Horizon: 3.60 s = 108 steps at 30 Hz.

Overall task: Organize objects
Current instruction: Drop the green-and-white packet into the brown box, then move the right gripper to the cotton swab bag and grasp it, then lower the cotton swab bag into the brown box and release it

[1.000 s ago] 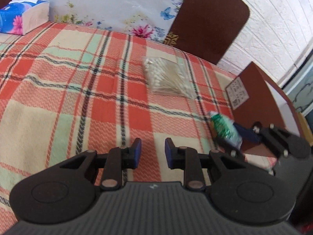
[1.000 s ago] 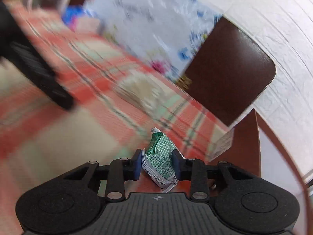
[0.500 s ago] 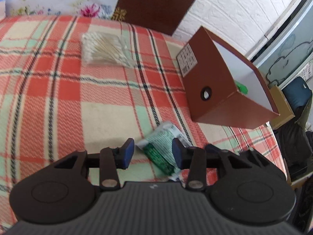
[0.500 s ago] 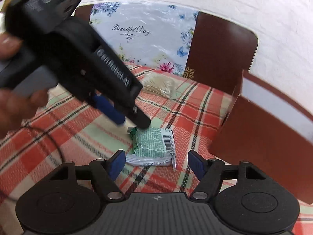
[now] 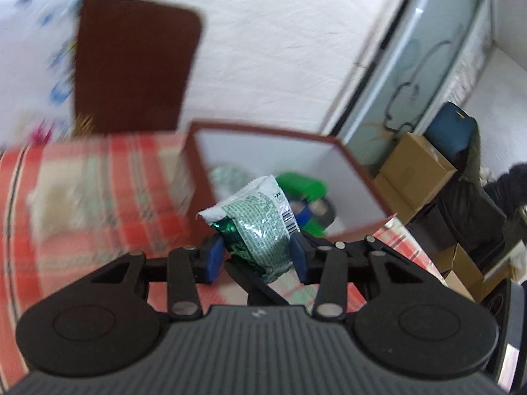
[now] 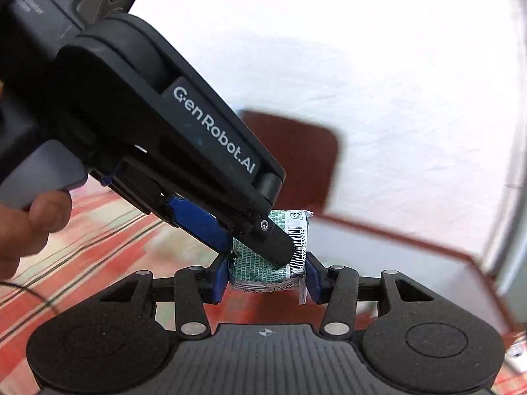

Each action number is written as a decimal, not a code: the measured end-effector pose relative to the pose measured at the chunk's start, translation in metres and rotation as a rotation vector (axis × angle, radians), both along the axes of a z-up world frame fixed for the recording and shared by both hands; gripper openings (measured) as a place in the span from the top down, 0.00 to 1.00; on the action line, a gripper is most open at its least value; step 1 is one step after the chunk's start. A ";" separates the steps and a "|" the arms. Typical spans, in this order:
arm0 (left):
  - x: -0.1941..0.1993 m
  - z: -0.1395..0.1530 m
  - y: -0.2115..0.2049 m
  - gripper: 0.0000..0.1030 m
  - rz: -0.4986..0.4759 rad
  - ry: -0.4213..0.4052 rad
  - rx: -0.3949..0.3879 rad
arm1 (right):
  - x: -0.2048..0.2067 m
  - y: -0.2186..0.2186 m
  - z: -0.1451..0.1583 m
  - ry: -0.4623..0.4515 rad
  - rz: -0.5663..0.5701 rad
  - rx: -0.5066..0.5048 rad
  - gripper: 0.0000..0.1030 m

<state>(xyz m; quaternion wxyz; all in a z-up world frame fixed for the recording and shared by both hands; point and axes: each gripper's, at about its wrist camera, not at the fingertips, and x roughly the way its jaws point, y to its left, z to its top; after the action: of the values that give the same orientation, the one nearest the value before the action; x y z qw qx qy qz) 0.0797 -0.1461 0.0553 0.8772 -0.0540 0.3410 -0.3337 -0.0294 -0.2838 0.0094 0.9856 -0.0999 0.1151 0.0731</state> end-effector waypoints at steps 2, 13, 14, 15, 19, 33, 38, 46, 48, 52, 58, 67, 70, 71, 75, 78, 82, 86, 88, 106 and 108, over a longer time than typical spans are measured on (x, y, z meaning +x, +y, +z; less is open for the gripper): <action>0.014 0.002 -0.028 0.56 -0.033 -0.022 0.013 | 0.013 -0.019 0.003 0.000 -0.061 0.011 0.54; 0.051 -0.046 -0.104 0.56 -0.044 -0.013 0.167 | 0.048 -0.064 -0.017 0.053 -0.217 0.105 0.36; 0.048 -0.045 -0.100 0.56 -0.052 -0.013 0.151 | 0.046 -0.064 -0.016 0.047 -0.218 0.112 0.36; 0.046 -0.041 -0.095 0.56 -0.055 -0.020 0.138 | 0.042 -0.063 -0.016 0.041 -0.217 0.127 0.36; 0.024 -0.024 -0.069 0.53 -0.050 -0.105 0.072 | 0.031 -0.060 -0.012 0.036 -0.235 0.153 0.37; 0.011 -0.059 0.080 0.52 0.250 -0.026 0.129 | -0.006 0.031 -0.021 0.177 0.030 0.092 0.36; 0.026 -0.093 0.137 0.52 0.386 0.084 0.196 | -0.004 0.058 -0.039 0.278 0.105 0.070 0.37; 0.024 -0.091 0.156 0.52 0.442 0.053 0.122 | 0.009 0.060 -0.041 0.347 0.111 0.062 0.37; 0.022 -0.091 0.156 0.52 0.440 0.049 0.127 | 0.012 0.067 -0.042 0.363 0.113 0.073 0.37; 0.022 -0.095 0.173 0.52 0.480 0.057 0.127 | 0.031 0.083 -0.041 0.328 0.140 0.062 0.36; 0.034 -0.108 0.229 0.52 0.630 0.084 0.093 | 0.096 0.111 -0.046 0.312 0.161 0.029 0.30; 0.065 -0.099 0.242 0.49 0.623 0.114 0.006 | 0.232 0.121 -0.072 0.434 0.148 0.169 0.17; 0.094 -0.094 0.225 0.44 0.520 0.127 -0.089 | 0.229 0.116 -0.073 0.446 0.174 0.206 0.38; 0.102 -0.095 0.218 0.44 0.506 0.128 -0.105 | 0.224 0.115 -0.072 0.451 0.201 0.216 0.42; 0.127 -0.106 0.186 0.44 0.443 0.190 -0.144 | 0.203 0.114 -0.071 0.479 0.234 0.204 0.75; 0.124 -0.111 0.167 0.46 0.413 0.216 -0.144 | 0.185 0.107 -0.069 0.518 0.223 0.245 0.72; 0.089 -0.109 0.164 0.62 0.321 0.271 -0.171 | 0.152 0.077 -0.065 0.648 0.275 0.435 0.72; 0.025 -0.108 0.154 0.52 0.236 0.273 -0.116 | 0.070 0.064 -0.058 0.620 0.297 0.368 0.39; 0.004 -0.109 0.157 0.48 0.224 0.273 -0.117 | 0.026 0.056 -0.055 0.510 0.227 0.226 0.10; -0.024 -0.093 0.099 0.56 0.145 0.210 0.038 | 0.011 0.062 -0.044 0.410 0.185 0.077 0.60; -0.033 -0.066 0.095 0.56 0.115 0.132 0.020 | -0.008 0.058 -0.025 0.306 0.173 0.049 0.61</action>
<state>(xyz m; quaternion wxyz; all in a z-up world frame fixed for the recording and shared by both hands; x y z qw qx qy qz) 0.0465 -0.0512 -0.0110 0.8711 -0.0867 0.3975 -0.2751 -0.0378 -0.2258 -0.0157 0.9488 -0.0732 0.2528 0.1745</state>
